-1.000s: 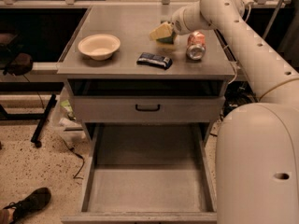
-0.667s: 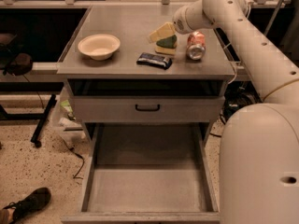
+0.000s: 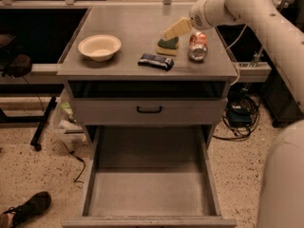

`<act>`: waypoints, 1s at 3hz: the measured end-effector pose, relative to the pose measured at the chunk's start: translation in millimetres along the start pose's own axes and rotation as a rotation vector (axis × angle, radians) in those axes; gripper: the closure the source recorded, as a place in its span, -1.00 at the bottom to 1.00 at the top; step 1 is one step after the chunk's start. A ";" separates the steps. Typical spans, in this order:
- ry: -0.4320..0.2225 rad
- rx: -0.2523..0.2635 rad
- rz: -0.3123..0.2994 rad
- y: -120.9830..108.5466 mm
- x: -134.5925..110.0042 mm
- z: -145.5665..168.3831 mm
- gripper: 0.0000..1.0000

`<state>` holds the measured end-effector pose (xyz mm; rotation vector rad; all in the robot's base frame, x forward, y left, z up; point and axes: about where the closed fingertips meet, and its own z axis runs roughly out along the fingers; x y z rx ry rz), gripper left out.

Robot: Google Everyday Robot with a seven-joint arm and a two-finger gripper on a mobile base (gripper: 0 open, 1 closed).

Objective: Pick sponge from middle drawer and place on counter

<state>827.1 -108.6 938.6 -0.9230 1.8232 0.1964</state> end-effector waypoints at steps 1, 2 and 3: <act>0.009 0.018 -0.056 3.3 -1.4 -45.8 -1.00; 0.018 0.023 -0.087 6.5 0.5 -81.1 -1.00; 0.021 0.024 -0.111 10.4 0.6 -113.7 -1.00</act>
Offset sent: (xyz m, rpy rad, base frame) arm -0.1026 -0.0684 0.0555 -0.1153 -0.0639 0.0147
